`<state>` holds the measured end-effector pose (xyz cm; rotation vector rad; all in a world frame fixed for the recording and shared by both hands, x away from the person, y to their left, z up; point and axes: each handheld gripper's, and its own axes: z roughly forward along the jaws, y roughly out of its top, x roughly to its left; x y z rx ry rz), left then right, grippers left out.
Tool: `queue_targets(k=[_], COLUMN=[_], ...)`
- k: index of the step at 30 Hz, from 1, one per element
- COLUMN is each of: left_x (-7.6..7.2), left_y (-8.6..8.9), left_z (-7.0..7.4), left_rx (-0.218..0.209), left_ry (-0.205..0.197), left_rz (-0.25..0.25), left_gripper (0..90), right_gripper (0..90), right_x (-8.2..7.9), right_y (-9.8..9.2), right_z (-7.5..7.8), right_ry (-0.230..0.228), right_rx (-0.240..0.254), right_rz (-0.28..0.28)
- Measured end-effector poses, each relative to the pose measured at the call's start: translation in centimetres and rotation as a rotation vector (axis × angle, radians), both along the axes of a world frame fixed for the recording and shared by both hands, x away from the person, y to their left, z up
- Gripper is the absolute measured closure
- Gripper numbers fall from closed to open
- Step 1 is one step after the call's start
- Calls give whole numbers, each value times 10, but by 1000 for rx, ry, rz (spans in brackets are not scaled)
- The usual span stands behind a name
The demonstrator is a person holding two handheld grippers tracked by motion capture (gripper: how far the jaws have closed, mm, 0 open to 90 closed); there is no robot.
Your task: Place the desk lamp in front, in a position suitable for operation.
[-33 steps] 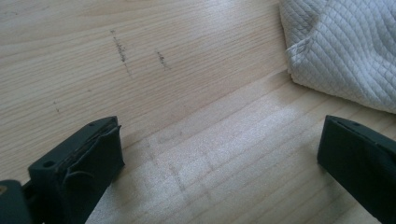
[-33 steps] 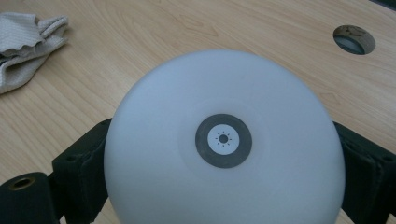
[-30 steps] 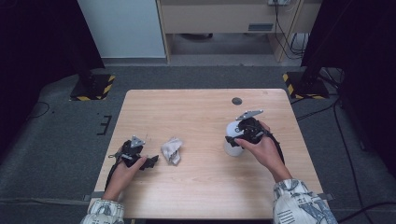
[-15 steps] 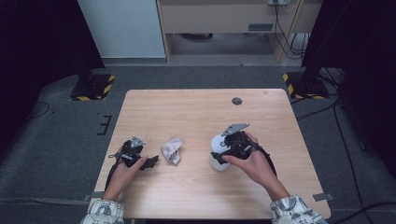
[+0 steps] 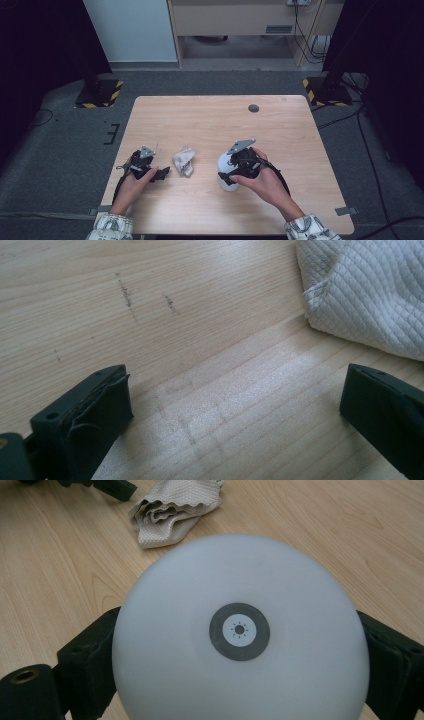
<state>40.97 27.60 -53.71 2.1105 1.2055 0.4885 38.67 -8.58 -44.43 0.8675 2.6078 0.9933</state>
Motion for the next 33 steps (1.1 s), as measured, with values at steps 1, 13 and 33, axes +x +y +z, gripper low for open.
queue_targets(k=[1,13,33], left_x=[0,0,-10], left_y=[0,0,-2], left_z=[0,0,31], left_rx=[0,0,-87], left_ry=[0,0,-99], left_rz=[0,-1,-48], left_gripper=[0,0,179], right_gripper=[90,55,51], right_x=[-2,-2,-28], right_y=[1,2,-49], right_z=[-1,-1,-27], right_ry=[-8,-21,-56], right_rx=[2,36,70], right_rz=[2,13,22])
